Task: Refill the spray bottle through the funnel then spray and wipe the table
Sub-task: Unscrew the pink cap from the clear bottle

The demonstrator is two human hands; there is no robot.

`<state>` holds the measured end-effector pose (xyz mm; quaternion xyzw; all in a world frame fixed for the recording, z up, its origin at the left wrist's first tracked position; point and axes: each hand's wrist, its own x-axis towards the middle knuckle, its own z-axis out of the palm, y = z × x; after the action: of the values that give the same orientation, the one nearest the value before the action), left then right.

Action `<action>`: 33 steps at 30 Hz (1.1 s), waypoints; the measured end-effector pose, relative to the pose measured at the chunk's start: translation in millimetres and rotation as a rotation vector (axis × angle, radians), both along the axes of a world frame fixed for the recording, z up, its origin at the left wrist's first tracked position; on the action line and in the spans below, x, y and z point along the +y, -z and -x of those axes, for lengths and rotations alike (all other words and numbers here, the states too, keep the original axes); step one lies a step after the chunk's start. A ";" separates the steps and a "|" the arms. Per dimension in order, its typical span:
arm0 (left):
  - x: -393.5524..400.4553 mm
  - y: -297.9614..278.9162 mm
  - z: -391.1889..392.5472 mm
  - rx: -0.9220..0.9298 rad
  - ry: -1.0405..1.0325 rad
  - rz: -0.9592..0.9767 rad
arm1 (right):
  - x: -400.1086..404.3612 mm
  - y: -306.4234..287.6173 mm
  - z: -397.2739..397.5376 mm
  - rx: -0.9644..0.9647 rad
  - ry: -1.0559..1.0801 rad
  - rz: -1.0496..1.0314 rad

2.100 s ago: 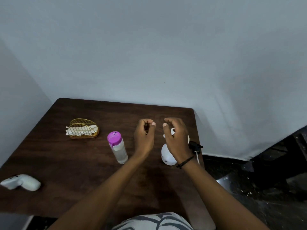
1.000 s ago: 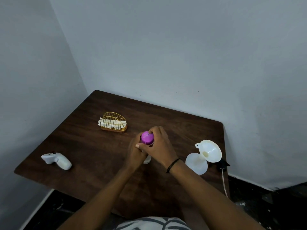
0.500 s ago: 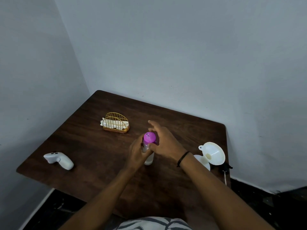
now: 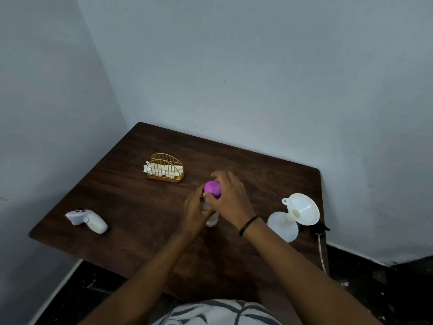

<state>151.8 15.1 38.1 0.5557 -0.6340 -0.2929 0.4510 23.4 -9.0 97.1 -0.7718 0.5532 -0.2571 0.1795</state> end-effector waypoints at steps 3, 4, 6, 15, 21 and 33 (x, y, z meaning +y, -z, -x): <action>0.9 -0.4 -1.6 -0.007 -0.013 -0.015 | 3.2 -1.2 -2.8 0.015 -0.076 -0.053; 1.0 -0.8 -2.0 -0.012 -0.016 -0.001 | 4.0 -0.7 -4.3 0.026 -0.047 -0.053; 1.7 0.2 -1.1 -0.017 -0.007 0.015 | 4.7 1.9 -4.2 0.017 0.011 -0.058; 1.8 0.5 1.1 0.013 -0.043 0.005 | 5.9 10.6 -2.0 -0.113 0.048 -0.082; 0.2 2.6 2.4 0.066 -0.057 -0.040 | 3.4 10.9 -0.5 -0.141 -0.047 -0.153; -0.5 2.0 1.3 0.073 -0.010 -0.060 | 4.7 14.4 3.8 -0.167 -0.013 -0.189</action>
<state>150.4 14.6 36.2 0.5611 -0.6053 -0.3296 0.4584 19.6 -4.3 82.7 -0.7309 0.5531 -0.2660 0.2984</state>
